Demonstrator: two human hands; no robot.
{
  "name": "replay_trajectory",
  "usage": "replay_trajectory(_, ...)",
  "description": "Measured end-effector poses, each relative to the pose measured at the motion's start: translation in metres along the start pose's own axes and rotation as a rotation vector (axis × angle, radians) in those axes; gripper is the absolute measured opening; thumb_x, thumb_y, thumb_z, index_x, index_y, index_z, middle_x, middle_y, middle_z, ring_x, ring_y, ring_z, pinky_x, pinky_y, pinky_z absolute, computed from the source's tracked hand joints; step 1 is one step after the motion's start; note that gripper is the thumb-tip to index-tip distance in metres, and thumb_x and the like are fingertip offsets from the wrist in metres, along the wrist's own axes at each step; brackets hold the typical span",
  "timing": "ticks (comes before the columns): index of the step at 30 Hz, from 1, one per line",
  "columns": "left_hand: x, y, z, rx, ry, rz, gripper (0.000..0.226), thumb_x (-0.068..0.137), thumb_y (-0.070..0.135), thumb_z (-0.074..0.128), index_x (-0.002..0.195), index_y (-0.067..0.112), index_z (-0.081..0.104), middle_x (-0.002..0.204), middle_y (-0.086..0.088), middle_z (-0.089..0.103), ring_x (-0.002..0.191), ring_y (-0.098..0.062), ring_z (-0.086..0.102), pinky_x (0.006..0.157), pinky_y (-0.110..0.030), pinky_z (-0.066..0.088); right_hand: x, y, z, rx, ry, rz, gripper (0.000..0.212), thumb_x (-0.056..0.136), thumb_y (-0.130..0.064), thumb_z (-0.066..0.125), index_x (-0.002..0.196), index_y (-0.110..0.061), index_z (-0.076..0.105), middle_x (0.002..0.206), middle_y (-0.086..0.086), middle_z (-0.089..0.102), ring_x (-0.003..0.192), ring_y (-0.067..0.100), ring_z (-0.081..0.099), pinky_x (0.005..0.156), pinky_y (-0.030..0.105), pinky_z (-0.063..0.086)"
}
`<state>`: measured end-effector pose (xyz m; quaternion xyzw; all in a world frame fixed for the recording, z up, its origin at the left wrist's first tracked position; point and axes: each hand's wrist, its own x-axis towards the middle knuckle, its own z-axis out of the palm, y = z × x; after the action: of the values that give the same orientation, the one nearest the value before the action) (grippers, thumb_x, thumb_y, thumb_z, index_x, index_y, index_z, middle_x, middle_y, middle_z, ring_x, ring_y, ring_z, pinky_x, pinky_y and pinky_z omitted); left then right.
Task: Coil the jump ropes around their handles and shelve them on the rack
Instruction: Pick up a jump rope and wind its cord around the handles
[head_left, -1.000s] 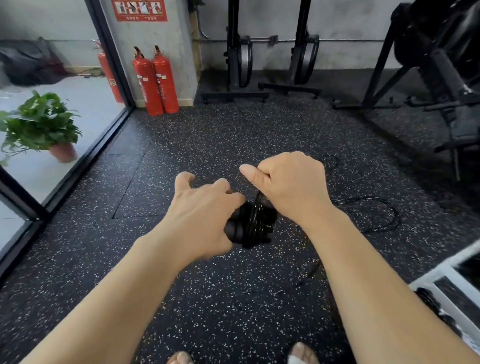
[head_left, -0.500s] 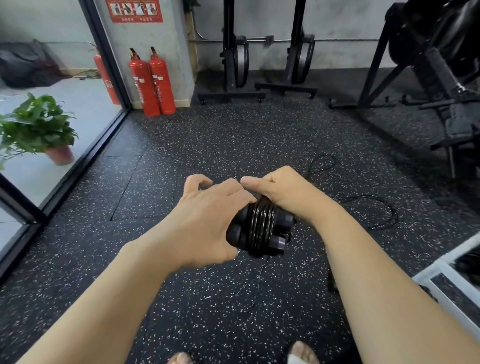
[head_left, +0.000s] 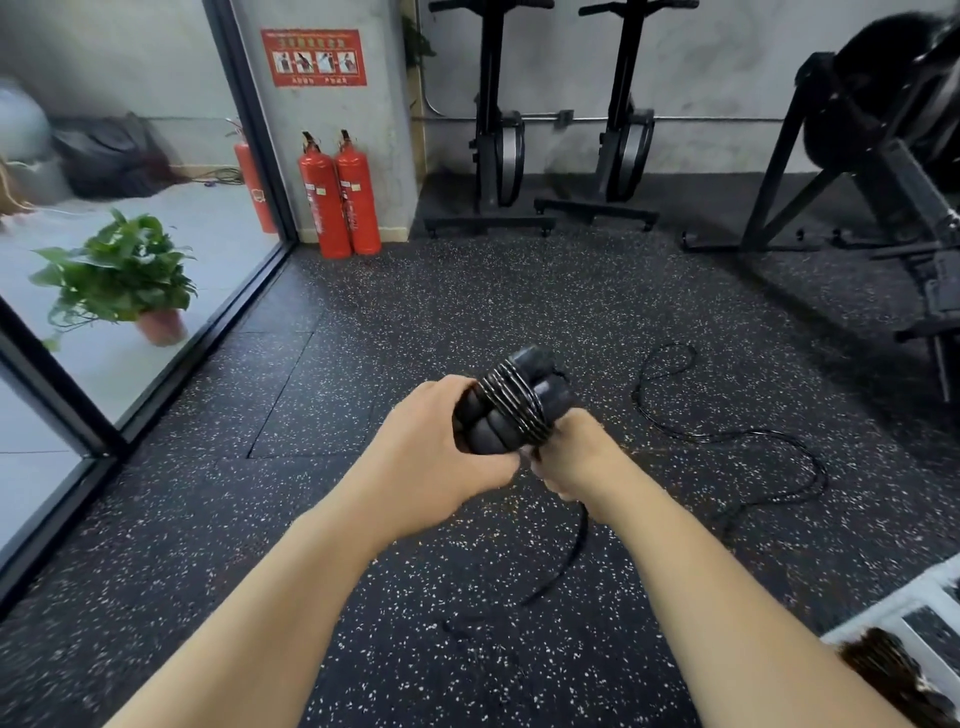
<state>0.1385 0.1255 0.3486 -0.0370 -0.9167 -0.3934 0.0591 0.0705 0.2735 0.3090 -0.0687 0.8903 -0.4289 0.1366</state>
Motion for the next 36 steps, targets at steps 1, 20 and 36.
replay_trajectory(1, 0.002, -0.004, 0.0, -0.008, 0.012, -0.045, 0.03, 0.074, 0.026, 0.079, 0.095, 0.014, 0.06, 0.085, -0.008, 0.068, 0.054, -0.009, 0.049, 0.048, -0.024, 0.044, 0.001, 0.001, 0.004, -0.008, 0.034, 0.007, 0.025, 0.1, -0.014, 0.042, 0.081, -0.006, 0.058, 0.084, 0.017, 0.054, 0.076, 0.023, 0.047, 0.07, 0.03, 0.038)
replay_trajectory(20, 0.01, -0.036, -0.03, -0.314, -0.117, -0.436, 0.023, 0.066, 0.02, 0.066, 0.083, 0.016, 0.05, 0.072, -0.009, 0.051, 0.066, -0.021, 0.043, 0.062, -0.035, 0.037, -0.022, -0.025, 0.003, -0.201, 0.21, -0.257, 0.049, 0.098, -0.04, 0.046, 0.07, -0.004, 0.062, 0.05, 0.0, 0.047, 0.049, 0.018, 0.038, 0.049, 0.029, 0.029)
replay_trajectory(36, 0.018, -0.035, -0.012, 0.392, 0.119, -0.48, 0.024, 0.084, 0.039, 0.056, 0.075, 0.02, 0.045, 0.076, 0.003, 0.053, 0.067, -0.02, 0.054, 0.057, -0.028, 0.037, -0.061, -0.051, 0.011, -0.56, 0.392, -0.622, 0.053, 0.096, -0.043, 0.042, 0.055, -0.029, 0.011, 0.042, -0.011, 0.019, 0.036, 0.007, 0.017, 0.038, 0.022, 0.012)
